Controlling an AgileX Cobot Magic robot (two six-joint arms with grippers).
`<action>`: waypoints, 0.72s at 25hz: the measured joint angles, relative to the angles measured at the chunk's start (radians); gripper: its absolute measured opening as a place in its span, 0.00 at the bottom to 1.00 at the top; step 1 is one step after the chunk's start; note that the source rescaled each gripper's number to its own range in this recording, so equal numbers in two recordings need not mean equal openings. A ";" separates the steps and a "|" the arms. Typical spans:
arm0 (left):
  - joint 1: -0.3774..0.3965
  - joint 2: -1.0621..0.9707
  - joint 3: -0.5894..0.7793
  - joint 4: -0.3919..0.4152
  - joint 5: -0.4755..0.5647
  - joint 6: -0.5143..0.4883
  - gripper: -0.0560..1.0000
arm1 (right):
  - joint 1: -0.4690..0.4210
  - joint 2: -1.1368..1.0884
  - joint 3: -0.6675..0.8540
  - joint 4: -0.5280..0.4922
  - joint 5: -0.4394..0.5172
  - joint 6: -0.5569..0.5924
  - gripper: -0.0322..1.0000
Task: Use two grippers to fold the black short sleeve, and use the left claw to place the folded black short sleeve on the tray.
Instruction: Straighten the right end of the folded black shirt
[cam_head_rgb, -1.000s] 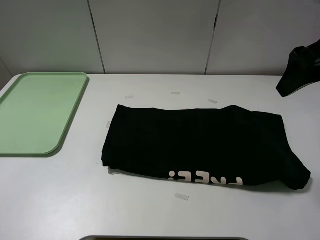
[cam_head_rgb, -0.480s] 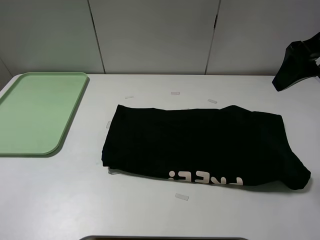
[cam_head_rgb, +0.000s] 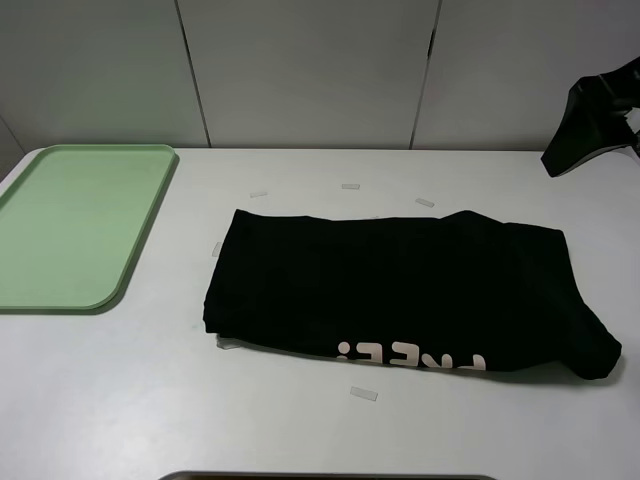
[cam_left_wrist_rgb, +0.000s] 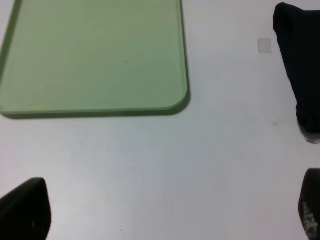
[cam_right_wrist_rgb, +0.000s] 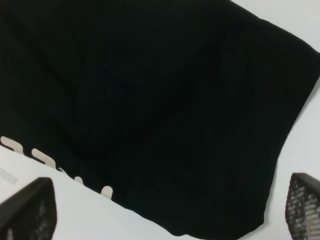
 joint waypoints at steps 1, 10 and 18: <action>0.000 0.000 0.000 0.001 0.000 0.000 1.00 | 0.000 0.000 0.000 0.000 0.000 0.004 1.00; 0.000 0.000 0.000 0.005 0.000 0.000 1.00 | 0.000 0.000 0.000 0.001 0.000 0.033 1.00; 0.000 0.000 0.000 0.005 0.000 0.000 1.00 | 0.000 0.037 0.000 -0.064 -0.008 0.099 1.00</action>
